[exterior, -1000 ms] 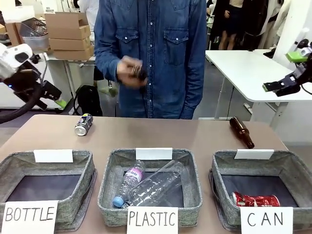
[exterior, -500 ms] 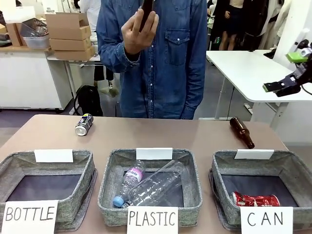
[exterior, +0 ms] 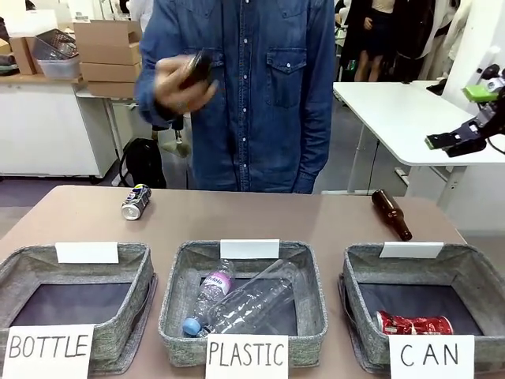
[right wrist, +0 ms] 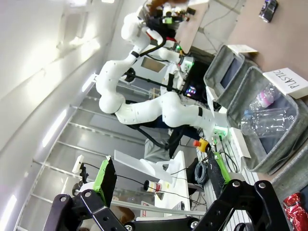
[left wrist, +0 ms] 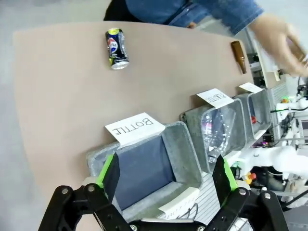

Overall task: Sort the can waste into the basket.
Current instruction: Pick up the can waste from the table and place it in the right Fabric basket.

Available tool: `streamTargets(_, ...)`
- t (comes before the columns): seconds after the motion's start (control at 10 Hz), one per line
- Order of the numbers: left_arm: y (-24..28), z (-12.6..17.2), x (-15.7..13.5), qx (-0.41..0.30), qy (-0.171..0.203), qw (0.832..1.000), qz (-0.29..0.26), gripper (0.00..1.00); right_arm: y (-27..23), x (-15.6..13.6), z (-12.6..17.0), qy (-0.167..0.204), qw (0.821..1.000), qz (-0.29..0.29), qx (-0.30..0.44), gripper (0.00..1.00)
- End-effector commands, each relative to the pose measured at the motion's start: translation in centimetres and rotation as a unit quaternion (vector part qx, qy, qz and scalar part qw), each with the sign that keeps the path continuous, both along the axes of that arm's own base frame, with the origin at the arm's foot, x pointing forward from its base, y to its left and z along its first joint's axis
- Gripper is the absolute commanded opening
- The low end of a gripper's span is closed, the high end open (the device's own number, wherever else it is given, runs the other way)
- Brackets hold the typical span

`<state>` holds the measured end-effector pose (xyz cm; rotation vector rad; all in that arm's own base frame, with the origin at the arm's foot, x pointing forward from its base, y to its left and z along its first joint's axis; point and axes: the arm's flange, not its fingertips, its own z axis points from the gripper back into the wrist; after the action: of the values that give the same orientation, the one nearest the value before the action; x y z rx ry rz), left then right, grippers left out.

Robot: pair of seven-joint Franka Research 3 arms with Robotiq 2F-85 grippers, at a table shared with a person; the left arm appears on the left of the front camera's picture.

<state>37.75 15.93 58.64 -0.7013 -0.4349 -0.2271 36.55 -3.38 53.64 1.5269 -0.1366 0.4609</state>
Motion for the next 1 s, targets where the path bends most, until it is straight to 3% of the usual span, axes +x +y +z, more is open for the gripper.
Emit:
streamTargets(0.0, 3.4, 1.9, 0.5, -0.071, 0.020, 0.997, -0.008, 1.00, -0.3, -0.1, 0.0, -0.011, 1.000, 0.007, -0.001, 1.00)
streamTargets(0.2, 10.7, 4.9, -3.0, -0.121, 0.047, 0.991, 0.020, 1.00, -0.3, -0.1, 0.0, -0.011, 1.000, 0.007, -0.001, 1.00)
streamTargets(0.3, 12.8, 5.6, -4.5, -0.126, 0.039, 0.990, 0.049, 1.00, -0.3, -0.1, 0.0, -0.011, 1.000, 0.007, -0.001, 1.00)
streamTargets(0.9, 10.9, 3.8, -4.2, -0.120, 0.047, 0.992, 0.019, 1.00, -0.3, -0.1, 0.0, -0.011, 1.000, 0.007, -0.001, 1.00)
